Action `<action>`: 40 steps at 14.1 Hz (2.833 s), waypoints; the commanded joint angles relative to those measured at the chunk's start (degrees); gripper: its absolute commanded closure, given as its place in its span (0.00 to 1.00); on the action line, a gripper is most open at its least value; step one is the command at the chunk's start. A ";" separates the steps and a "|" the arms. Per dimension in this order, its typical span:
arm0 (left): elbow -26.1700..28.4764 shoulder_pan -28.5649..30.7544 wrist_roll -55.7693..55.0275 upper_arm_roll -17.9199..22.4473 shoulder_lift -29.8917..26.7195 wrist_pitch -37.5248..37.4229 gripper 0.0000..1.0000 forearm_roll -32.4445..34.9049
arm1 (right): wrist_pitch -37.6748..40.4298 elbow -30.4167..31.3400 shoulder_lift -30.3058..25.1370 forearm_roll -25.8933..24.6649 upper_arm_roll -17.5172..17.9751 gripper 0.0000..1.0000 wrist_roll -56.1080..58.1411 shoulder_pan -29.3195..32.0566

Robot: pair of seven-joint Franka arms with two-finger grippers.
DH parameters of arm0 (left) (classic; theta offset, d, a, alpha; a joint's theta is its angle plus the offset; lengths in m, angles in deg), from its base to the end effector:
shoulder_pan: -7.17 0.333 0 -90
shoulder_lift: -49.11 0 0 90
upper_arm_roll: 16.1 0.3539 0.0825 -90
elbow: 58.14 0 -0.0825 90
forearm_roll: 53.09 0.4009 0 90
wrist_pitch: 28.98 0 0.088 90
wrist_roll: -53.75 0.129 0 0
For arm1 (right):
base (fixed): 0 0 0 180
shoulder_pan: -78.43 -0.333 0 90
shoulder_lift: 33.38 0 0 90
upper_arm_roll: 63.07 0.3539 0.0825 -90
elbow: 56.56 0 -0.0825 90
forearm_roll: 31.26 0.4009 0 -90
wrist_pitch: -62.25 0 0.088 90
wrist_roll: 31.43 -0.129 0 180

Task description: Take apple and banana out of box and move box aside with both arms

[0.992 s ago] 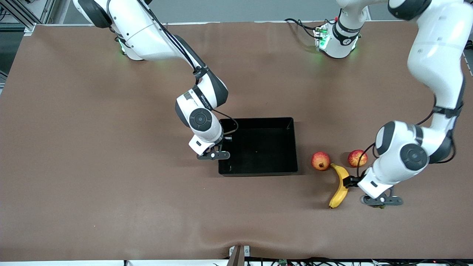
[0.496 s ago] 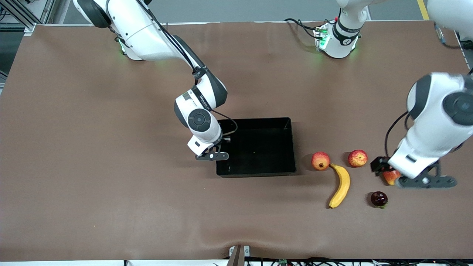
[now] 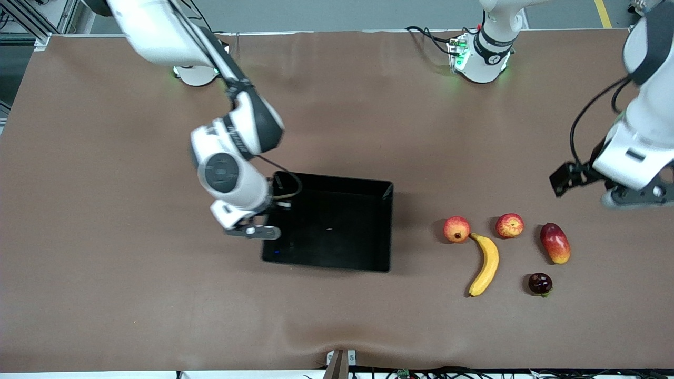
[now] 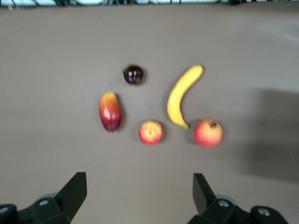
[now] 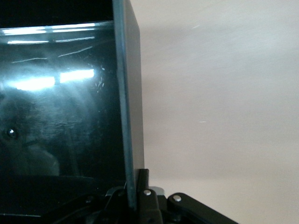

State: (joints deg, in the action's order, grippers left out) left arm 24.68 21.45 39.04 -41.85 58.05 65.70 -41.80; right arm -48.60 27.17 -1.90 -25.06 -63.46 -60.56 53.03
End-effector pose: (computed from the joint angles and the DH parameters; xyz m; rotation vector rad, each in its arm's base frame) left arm 0.6263 -0.0795 0.6253 -3.0260 -0.0817 -0.1418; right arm 0.6582 0.3186 0.3607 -3.0809 0.1749 0.1720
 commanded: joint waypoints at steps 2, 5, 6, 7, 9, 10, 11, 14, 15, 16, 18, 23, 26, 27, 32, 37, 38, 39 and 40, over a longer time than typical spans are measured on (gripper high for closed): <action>2.07 2.85 1.78 0.27 -6.46 -5.98 0.00 -5.31 | 2.75 6.69 -7.20 -0.40 1.18 1.00 7.74 9.11; 2.25 3.12 3.62 0.36 -9.37 -8.98 0.00 -6.37 | 2.75 10.49 -9.95 -0.41 1.18 1.00 19.15 18.51; 2.60 2.95 3.63 0.62 -10.25 -9.16 0.00 -6.37 | 3.10 10.58 -9.95 -0.41 1.18 1.00 23.46 21.76; 2.60 1.46 3.63 2.71 -10.86 -9.25 0.00 -6.46 | 3.10 11.19 -9.95 -0.41 1.18 1.00 26.64 24.49; 2.60 -6.33 3.63 10.68 -10.96 -10.56 0.00 -7.86 | 2.49 11.72 -9.43 -0.41 1.18 1.00 33.23 29.59; 2.69 -10.20 3.63 14.47 -11.57 -10.83 0.00 -8.74 | 2.05 11.73 -9.16 -0.93 1.09 1.00 35.35 31.62; 3.04 -13.11 3.63 17.29 -11.66 -10.92 0.00 -8.83 | 1.52 11.73 -8.55 -2.33 1.09 1.00 37.11 33.99; 3.22 -14.73 3.63 18.64 -11.84 -11.19 0.00 -8.92 | -3.65 11.46 -5.31 -6.20 1.09 1.00 44.22 39.53; 3.22 -14.72 3.63 18.55 -12.01 -11.19 0.00 -8.92 | -5.49 11.11 -3.46 -5.95 1.18 1.00 48.25 42.42; 3.22 -14.64 3.63 18.55 -11.93 -11.27 0.00 -9.01 | -7.69 11.11 -2.05 -5.42 1.18 1.00 52.03 44.45; 3.31 -14.72 3.63 18.46 -11.84 -11.27 0.00 -9.01 | -9.55 11.11 -0.46 -5.15 1.27 1.00 54.79 47.27; 4.54 -14.98 3.54 18.38 -11.66 -11.27 0.00 -9.01 | -9.64 11.11 4.99 -2.71 1.62 1.00 54.79 51.77; 4.71 -14.90 3.63 18.29 -11.66 -11.27 0.00 -9.01 | -9.12 11.37 5.08 -2.60 1.53 0.89 55.06 51.68; 4.63 -14.90 3.71 18.20 -11.75 -11.27 0.00 -9.01 | -8.85 11.55 4.99 -2.69 1.53 0.50 55.06 51.68; 4.54 -14.81 3.63 18.37 -11.66 -11.27 0.00 -11.91 | -4.39 11.03 0.87 -3.21 1.45 0.00 54.97 51.15; 4.54 -14.55 3.63 18.55 -11.57 -11.27 0.00 -11.39 | -2.26 9.00 -6.42 -3.13 1.88 0.00 55.06 48.96; 4.54 -14.55 3.63 18.55 -11.66 -11.27 0.00 -11.30 | -2.17 9.00 -8.52 -3.13 1.89 0.00 54.97 47.30; 4.54 -14.63 3.63 18.55 -11.75 -11.36 0.00 -11.21 | -1.65 9.00 -10.63 -3.13 1.71 0.00 54.27 44.94; 4.62 -14.55 3.37 18.64 -11.84 -11.71 0.00 -11.21 | -0.25 9.09 -12.39 -3.13 1.71 0.00 53.40 42.91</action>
State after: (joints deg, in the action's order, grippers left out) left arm 28.40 6.79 41.41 -23.59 47.70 54.71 -52.61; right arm -50.69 34.79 -9.82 -28.77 -61.33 -6.16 99.84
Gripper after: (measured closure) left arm 0.000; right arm 0.000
